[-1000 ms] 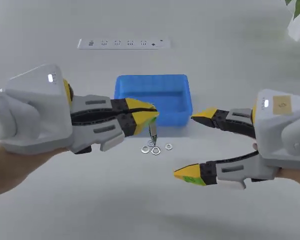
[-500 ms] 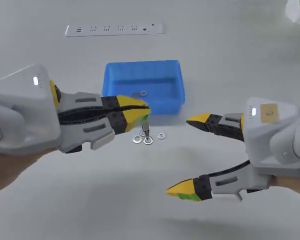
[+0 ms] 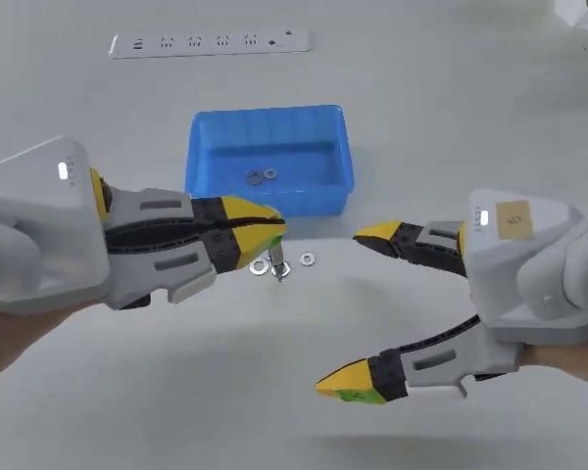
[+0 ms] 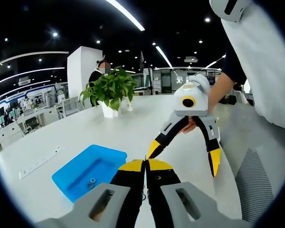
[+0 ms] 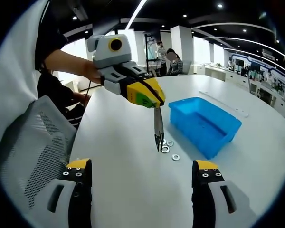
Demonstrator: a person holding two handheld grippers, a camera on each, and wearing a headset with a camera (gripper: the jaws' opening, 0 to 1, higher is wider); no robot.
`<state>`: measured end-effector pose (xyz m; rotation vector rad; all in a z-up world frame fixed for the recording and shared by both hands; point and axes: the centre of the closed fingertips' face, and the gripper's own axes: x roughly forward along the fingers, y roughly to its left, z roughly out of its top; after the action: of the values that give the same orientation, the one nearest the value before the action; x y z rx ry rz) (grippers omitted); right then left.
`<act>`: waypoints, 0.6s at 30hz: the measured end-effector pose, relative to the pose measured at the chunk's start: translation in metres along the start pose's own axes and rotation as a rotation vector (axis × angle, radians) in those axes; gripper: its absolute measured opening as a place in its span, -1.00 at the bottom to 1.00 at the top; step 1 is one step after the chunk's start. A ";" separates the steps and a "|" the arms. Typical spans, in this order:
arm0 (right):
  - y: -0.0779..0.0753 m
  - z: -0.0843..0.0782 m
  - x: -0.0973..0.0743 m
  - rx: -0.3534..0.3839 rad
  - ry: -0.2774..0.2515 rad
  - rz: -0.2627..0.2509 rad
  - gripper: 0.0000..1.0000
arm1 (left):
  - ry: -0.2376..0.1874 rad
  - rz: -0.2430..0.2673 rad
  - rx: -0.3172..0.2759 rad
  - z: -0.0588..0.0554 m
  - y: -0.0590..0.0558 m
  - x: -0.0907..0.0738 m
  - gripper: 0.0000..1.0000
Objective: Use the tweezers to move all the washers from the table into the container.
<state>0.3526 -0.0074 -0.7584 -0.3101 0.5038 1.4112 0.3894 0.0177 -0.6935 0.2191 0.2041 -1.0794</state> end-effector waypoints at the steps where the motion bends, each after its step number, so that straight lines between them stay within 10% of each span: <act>1: 0.000 0.000 0.000 0.000 0.001 0.001 0.75 | -0.004 -0.001 0.000 0.001 -0.001 0.001 -0.92; 18: -0.001 0.005 0.012 -0.015 0.007 0.042 0.72 | 0.011 -0.034 -0.021 -0.001 -0.001 -0.001 -0.91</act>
<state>0.3553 0.0053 -0.7600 -0.3178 0.5079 1.4556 0.3884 0.0182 -0.6941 0.2039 0.2298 -1.1094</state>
